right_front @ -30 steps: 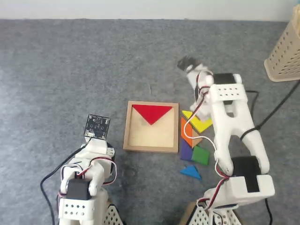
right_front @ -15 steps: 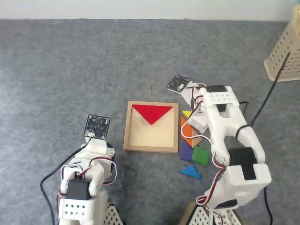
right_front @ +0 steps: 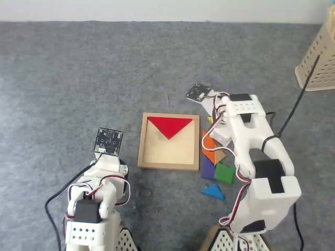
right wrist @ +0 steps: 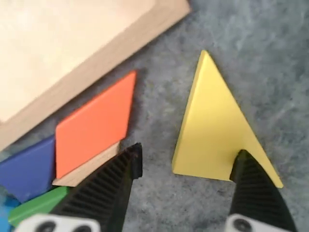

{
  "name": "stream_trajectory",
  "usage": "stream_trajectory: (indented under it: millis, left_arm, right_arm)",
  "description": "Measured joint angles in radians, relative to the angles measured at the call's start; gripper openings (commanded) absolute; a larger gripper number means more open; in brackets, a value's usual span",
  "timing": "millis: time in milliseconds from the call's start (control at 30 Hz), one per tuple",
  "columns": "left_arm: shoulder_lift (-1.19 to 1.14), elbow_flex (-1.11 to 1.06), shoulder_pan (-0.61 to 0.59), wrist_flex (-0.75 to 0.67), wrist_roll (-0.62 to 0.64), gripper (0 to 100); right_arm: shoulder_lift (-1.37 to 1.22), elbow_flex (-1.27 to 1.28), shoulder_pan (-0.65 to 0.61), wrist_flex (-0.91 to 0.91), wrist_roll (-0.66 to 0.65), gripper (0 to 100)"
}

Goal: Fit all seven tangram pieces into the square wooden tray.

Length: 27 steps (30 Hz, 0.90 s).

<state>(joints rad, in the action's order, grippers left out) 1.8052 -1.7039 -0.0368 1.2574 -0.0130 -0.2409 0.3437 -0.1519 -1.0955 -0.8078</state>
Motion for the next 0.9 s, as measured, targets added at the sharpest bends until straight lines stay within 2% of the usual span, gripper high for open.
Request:
stream_trajectory:
  millis: [333, 467, 600, 900]
  left_arm:
    - [0.000, 0.000, 0.000, 0.000, 0.000, 1]
    - [0.000, 0.000, 0.000, 0.000, 0.000, 1]
    - [0.000, 0.000, 0.000, 0.000, 0.000, 1]
    - [0.000, 0.000, 0.000, 0.000, 0.000, 1]
  right_arm:
    - [0.123, 0.006, 0.015, -0.032, 0.000, 28.1]
    - [0.123, -0.003, 0.018, -0.034, -0.057, 28.2]
    - [0.051, -0.044, 0.028, -0.034, -0.115, 28.2]
    - [-0.064, -0.100, 0.078, -0.034, -0.127, 28.0]
